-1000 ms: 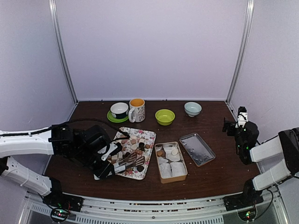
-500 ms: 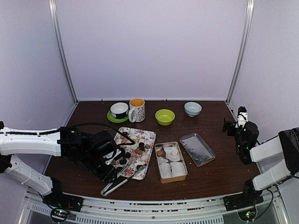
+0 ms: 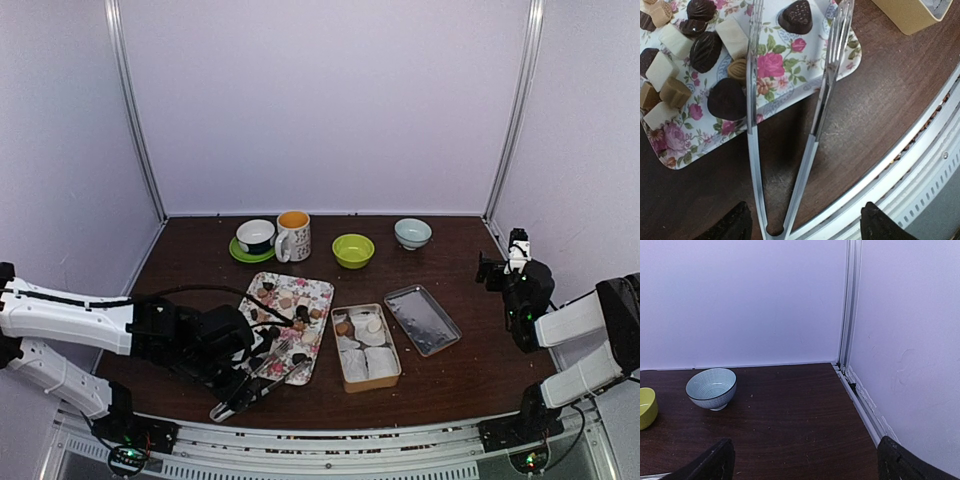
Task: Pack the chocolate
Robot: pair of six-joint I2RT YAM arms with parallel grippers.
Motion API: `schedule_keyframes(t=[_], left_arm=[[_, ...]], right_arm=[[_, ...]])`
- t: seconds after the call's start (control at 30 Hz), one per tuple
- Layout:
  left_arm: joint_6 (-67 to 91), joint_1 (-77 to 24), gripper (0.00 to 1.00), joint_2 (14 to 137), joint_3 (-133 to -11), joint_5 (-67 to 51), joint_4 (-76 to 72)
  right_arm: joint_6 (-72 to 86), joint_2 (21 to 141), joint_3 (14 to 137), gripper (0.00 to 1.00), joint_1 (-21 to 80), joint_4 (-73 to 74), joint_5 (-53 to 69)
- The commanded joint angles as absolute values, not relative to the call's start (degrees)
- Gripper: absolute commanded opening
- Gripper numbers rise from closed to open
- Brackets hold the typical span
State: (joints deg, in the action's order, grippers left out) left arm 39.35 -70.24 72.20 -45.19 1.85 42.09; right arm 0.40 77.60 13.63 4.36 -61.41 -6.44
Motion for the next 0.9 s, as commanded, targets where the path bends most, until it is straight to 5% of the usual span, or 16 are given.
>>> schedule_keyframes(t=[0.0, 0.63, 0.87], left_arm=[[39.04, -72.25, 0.78, 72.09, -43.08, 8.44, 33.78], [41.22, -73.21, 0.68, 80.41, -36.67, 9.68, 26.28], [41.59, -73.16, 0.45, 79.99, -36.64, 9.86, 26.7]], right_arm=[[0.78, 77.83, 14.56, 1.0, 3.98, -61.78, -7.29], [0.83, 77.87, 14.58, 1.0, 3.96, -61.77, -7.29], [0.83, 77.79, 14.57, 1.0, 3.96, -61.79, -7.29]])
